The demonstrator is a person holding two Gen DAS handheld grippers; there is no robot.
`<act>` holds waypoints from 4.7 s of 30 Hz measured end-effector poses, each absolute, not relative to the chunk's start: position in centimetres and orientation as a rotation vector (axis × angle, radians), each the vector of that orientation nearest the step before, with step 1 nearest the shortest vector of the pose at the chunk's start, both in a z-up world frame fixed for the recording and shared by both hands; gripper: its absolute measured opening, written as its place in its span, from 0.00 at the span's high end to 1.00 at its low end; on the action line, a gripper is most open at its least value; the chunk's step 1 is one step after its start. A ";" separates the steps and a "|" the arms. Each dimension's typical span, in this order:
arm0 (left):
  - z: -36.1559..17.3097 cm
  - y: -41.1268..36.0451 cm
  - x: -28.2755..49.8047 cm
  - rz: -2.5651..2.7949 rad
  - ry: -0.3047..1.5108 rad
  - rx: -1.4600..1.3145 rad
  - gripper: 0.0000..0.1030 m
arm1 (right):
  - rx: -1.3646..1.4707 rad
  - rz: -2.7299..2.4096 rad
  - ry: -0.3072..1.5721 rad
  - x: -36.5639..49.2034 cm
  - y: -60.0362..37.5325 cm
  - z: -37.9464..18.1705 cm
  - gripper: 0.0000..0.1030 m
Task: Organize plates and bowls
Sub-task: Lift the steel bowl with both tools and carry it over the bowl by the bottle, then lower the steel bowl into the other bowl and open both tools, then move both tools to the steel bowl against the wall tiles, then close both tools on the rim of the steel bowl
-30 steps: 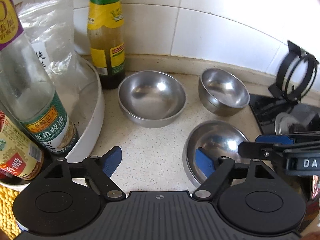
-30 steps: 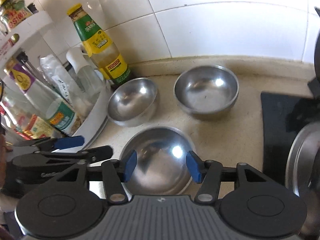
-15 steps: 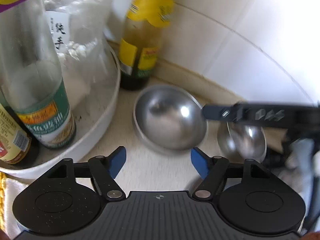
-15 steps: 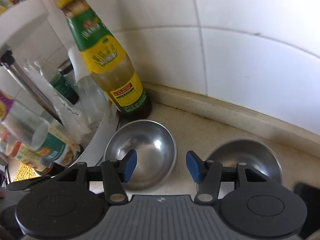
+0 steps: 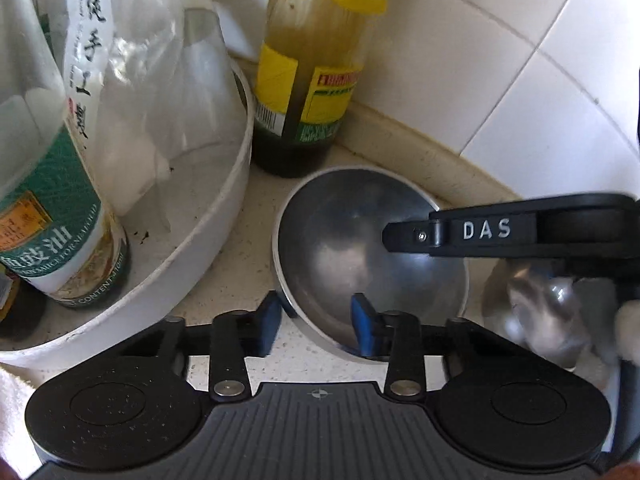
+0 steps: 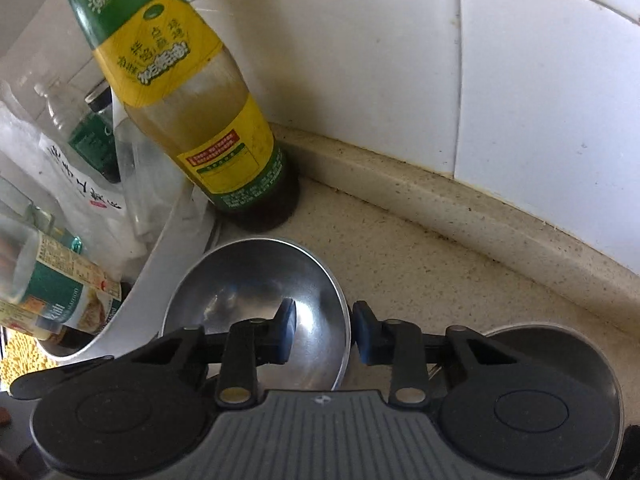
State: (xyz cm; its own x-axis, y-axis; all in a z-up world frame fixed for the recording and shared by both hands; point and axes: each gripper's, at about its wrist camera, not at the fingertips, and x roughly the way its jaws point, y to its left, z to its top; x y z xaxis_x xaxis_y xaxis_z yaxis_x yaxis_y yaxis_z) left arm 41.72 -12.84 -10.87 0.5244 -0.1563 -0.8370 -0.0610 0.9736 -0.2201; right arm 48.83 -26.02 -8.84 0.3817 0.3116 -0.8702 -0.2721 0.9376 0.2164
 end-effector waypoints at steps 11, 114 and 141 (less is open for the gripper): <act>-9.1 -12.9 40.1 -0.075 0.970 -0.138 0.55 | 0.104 0.392 1.083 46.2 -26.7 -6.3 0.54; -6.2 -22.1 39.6 -0.424 0.915 0.289 0.10 | 0.274 -0.017 1.071 37.4 -38.7 -3.1 0.39; -7.5 -23.9 42.4 -0.448 0.935 0.352 0.09 | 0.313 -0.051 1.095 40.2 -40.8 -5.5 0.35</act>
State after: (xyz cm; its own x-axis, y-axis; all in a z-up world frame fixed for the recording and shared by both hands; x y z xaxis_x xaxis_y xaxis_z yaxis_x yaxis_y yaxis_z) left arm 42.44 -23.91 -7.52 0.5141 -0.2146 -0.8305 0.5121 0.8535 0.0964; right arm 40.24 -40.84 -5.49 0.4613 0.1131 -0.8800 0.1946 0.9548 0.2247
